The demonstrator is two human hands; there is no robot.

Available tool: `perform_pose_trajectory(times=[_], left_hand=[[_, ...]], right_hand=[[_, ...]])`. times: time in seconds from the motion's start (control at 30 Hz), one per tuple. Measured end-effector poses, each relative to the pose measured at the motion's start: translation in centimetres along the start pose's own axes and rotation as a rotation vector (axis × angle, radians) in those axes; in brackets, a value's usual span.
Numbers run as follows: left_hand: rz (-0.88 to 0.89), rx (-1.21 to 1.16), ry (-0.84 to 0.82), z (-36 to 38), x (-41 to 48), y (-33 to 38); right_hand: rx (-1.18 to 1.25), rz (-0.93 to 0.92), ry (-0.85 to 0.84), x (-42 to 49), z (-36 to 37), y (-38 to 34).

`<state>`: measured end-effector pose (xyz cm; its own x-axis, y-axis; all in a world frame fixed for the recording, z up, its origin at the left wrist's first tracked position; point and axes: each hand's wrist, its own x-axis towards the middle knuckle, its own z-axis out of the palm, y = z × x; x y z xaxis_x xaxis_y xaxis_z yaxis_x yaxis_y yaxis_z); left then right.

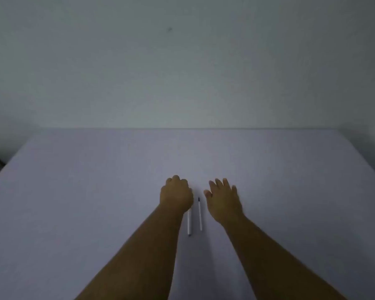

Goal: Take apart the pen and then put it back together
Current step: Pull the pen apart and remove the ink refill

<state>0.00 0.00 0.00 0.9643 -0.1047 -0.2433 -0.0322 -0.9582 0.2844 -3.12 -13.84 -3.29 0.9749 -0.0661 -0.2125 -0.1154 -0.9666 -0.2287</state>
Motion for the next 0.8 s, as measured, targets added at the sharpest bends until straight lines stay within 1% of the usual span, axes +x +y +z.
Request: perform_pose_trajectory(times=[0.13,0.2,0.27,0.33,0.43,0.57,0.7,0.8], left_hand=[[-0.158,-0.117,-0.136,3.3,-0.1,-0.3],[-0.239,-0.198,-0.219,4.9,-0.3,-0.5],[-0.296,-0.266,-0.243,5.6,-0.3,-0.8],[-0.319,-0.299,-0.253,6.1,-0.2,-1.0],[-0.327,-0.318,-0.237,6.0,-0.1,-1.2],[-0.304,-0.35,-0.207,5.2,-0.2,-1.2],[-0.188,-0.398,-0.17,4.4,-0.5,-0.5],[-0.082,-0.38,-0.153,3.9,-0.6,0.0]], right_hand=[[-0.005,0.0,0.008,-0.1,2.1,0.3],[0.015,-0.019,0.038,-0.2,2.9,0.4],[0.026,-0.036,0.084,-0.2,3.0,0.6],[0.026,-0.038,0.095,-0.2,3.3,0.6],[0.057,-0.034,0.107,-0.1,3.6,0.6],[0.2,0.035,0.117,0.3,3.3,0.1],[0.558,0.249,0.013,1.7,2.1,-1.3],[0.684,0.337,-0.007,2.8,1.4,-1.9]])
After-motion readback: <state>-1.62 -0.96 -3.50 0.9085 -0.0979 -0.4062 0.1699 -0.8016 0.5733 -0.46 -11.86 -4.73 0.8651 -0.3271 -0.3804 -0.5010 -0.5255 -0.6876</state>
